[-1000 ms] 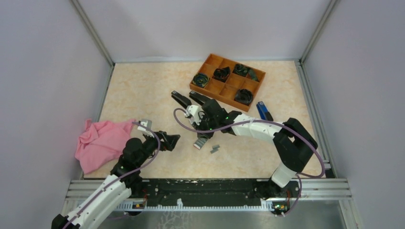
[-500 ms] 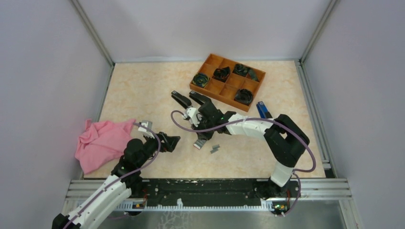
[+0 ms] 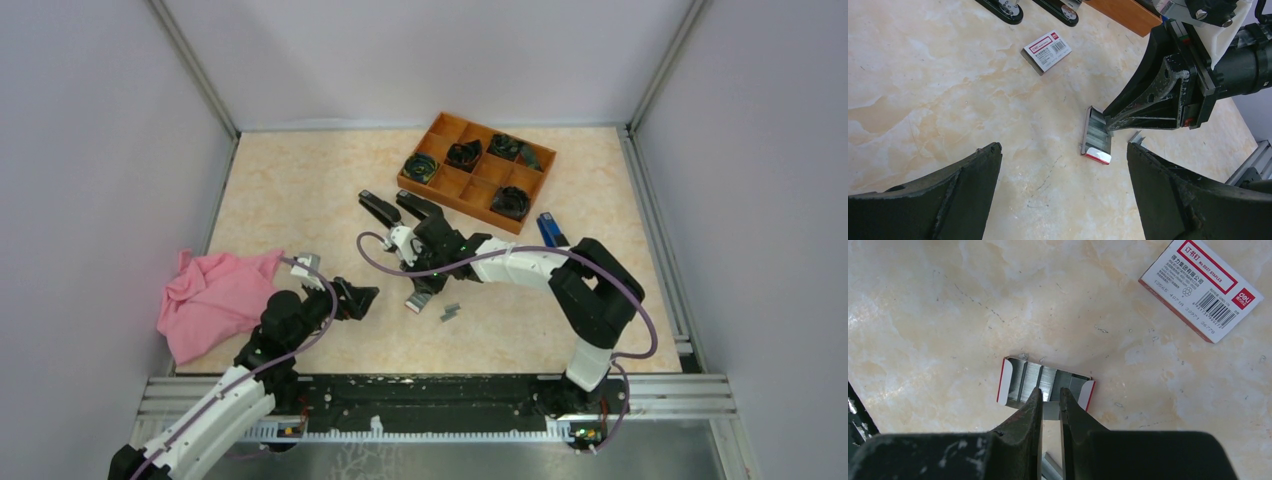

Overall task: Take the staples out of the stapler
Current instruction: Place the staple in the staple box.

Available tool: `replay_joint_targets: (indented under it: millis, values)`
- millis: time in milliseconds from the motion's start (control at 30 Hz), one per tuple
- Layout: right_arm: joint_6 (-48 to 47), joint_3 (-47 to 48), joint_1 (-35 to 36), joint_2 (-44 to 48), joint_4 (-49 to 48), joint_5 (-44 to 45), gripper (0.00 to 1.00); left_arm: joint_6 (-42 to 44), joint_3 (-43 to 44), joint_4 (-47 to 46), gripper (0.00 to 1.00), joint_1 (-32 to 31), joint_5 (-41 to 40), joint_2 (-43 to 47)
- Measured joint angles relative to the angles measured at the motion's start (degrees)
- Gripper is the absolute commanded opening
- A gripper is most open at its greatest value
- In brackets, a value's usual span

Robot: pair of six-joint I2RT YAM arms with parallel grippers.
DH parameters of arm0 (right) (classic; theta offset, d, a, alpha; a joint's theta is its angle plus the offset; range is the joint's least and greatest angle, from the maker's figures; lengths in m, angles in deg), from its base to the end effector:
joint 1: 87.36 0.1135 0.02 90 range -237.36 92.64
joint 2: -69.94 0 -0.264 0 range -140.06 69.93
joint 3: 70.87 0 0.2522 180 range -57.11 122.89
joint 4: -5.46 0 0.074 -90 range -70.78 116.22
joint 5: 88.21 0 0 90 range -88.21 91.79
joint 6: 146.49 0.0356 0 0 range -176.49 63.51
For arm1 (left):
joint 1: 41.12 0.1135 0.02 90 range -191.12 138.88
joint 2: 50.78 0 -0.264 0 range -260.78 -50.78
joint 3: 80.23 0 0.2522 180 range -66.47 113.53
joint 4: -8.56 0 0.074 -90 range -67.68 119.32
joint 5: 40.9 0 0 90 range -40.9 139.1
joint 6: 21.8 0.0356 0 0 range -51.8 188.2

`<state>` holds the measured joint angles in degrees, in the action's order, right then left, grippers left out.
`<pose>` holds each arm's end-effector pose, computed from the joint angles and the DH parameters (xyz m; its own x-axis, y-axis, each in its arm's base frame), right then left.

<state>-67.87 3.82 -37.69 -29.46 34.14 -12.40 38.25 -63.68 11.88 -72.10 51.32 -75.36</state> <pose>0.2244 0.2778 0.1814 -0.3448 -0.7017 -0.6235 -0.9198 0.3851 0.0752 0.1168 -0.0717 0.1665 -0.4192 -0.3302 -0.8457 0.3896 0.7759 -0.4961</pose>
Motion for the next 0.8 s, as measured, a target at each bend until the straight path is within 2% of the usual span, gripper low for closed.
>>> replay_joint_targets:
  millis: [800]
  values:
    - [-0.1,1.1,0.0,-1.0,1.4,0.6,0.18,-0.5,0.0,-1.1,1.0,0.0,1.4,-0.5]
